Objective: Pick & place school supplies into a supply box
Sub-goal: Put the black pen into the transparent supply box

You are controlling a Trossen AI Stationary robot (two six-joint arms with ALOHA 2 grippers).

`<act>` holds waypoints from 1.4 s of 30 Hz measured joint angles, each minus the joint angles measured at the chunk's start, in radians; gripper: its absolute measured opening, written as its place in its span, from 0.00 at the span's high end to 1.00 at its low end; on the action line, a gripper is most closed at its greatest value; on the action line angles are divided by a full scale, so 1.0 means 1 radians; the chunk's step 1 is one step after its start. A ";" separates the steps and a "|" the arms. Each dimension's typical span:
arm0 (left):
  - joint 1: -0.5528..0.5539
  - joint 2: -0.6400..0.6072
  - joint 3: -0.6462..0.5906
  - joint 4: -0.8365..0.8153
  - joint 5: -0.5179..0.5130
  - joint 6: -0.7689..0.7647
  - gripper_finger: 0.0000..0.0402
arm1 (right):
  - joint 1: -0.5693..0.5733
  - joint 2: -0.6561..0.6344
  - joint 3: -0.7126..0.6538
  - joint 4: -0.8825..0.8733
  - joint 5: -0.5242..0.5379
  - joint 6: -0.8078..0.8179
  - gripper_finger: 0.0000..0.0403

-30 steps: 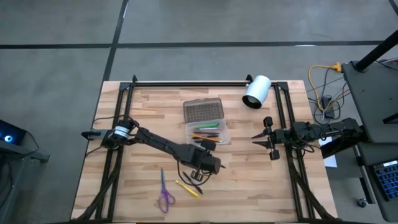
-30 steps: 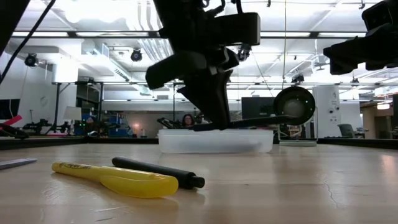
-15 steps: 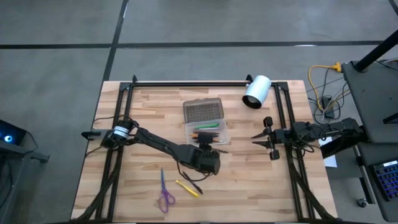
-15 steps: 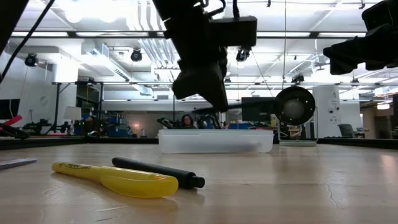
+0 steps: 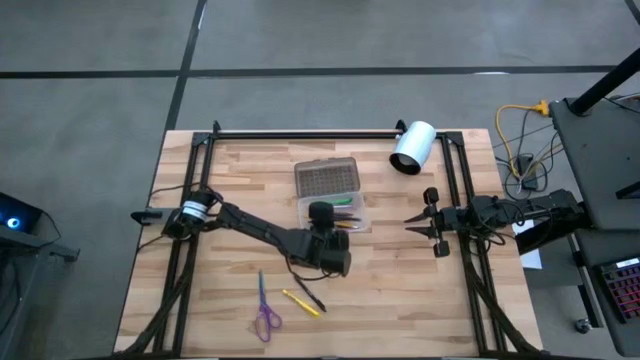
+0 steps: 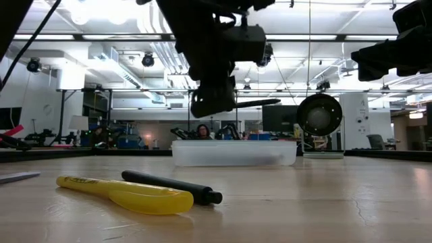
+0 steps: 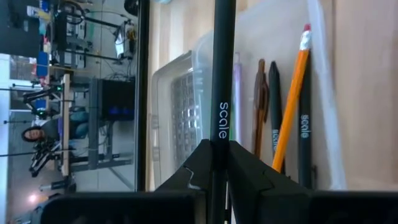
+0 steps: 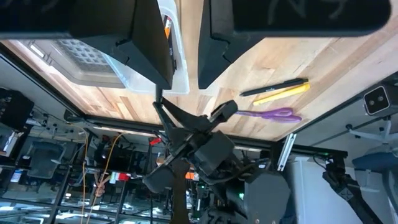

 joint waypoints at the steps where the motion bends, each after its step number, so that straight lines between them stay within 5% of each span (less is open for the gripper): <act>1: 0.004 0.000 -0.004 0.001 -0.003 0.000 0.97 | 0.000 0.000 0.000 0.000 0.000 0.000 0.83; 22: 0.071 0.000 -0.078 0.009 -0.001 -0.001 0.97 | 0.000 0.000 0.000 0.000 0.000 0.000 0.82; 32: 0.071 0.000 -0.086 0.013 -0.001 -0.007 0.85 | 0.000 0.000 0.000 0.000 0.000 0.000 0.81; 42: 0.071 0.000 -0.087 0.019 -0.001 -0.007 0.83 | 0.000 0.000 0.000 0.000 0.000 0.000 0.80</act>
